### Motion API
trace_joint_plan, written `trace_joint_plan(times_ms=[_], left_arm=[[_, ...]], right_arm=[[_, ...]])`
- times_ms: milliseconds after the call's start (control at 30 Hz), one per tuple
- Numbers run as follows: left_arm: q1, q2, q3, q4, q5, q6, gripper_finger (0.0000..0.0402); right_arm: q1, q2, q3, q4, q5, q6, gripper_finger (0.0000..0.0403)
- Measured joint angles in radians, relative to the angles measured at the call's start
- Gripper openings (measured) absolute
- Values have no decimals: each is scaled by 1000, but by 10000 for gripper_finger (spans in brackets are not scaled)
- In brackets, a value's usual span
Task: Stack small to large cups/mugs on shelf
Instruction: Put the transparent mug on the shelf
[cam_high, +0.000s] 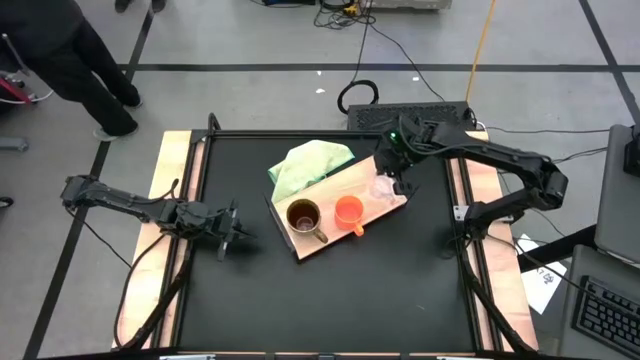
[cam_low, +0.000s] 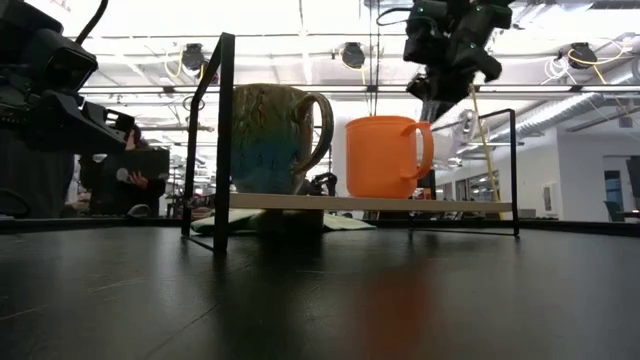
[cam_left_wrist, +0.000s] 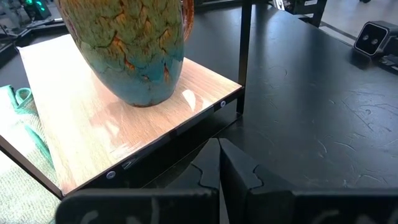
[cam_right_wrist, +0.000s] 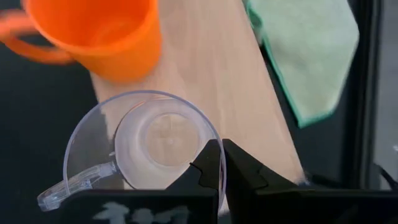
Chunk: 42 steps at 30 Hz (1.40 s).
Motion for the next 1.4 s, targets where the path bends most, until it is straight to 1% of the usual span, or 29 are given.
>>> trace_joint_plan(times_ms=[67,167,267,467,767,800,933,967,1400], left_arm=[[0,0,0,0,0,0,5],[0,0,0,0,0,0,5],[0,0,0,0,0,0,5],[0,0,0,-1,0,0,5],[0,0,0,-1,0,-2,5],[0,0,0,-1,0,-2,5],[0,0,0,-4,0,-4,5],[0,0,0,-5,0,-4,5],[0,0,0,-4,0,-4,5]], right_arm=[[0,19,25,-18,-34,-1,0],[0,45,53,-48,-57,0,0],[0,75,71,-87,-57,-1,0],[1,118,73,-87,-52,1,0],[1,127,73,-62,-49,6,0],[1,127,73,-60,-45,11,0],[8,127,73,-64,45,28,0],[11,127,73,-67,53,27,0],[64,127,73,-83,51,78,0]])
